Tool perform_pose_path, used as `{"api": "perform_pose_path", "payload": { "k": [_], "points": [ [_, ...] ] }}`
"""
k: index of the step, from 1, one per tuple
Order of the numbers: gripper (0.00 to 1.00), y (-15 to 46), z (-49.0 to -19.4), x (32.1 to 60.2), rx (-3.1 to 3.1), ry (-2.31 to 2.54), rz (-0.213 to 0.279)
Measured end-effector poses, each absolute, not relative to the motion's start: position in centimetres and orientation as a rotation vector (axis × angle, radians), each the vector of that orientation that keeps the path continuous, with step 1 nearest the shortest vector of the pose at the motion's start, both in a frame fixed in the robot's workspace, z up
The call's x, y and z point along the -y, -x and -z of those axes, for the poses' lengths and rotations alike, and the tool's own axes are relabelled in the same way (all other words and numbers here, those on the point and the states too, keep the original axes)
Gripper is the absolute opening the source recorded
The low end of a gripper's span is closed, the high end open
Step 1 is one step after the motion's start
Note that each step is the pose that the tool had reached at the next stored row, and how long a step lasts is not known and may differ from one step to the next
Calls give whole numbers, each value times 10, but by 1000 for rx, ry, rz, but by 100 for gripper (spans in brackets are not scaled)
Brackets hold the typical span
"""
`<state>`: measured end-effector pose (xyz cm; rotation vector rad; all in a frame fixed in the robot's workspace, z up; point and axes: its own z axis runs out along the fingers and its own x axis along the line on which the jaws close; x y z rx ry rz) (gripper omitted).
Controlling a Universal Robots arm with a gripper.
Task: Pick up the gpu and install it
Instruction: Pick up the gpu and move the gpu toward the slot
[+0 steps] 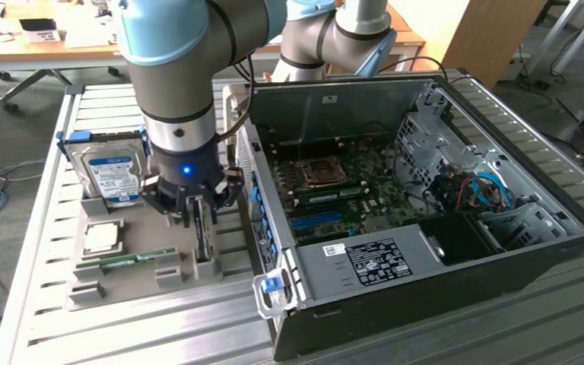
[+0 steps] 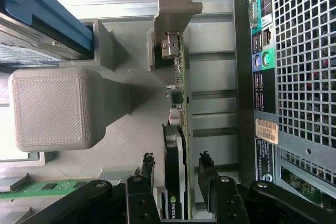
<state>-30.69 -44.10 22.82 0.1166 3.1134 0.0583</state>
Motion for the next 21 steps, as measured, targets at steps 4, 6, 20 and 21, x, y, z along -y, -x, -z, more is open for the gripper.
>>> {"api": "perform_pose_path", "payload": {
  "k": [4,6,20,21],
  "points": [
    [47,307,-228,441,-3113,-116,-58],
    [47,307,-228,441,-3113,-116,-58],
    [39,307,-228,441,-3113,-116,-58],
    [39,307,-228,441,-3113,-116,-58]
  ]
}}
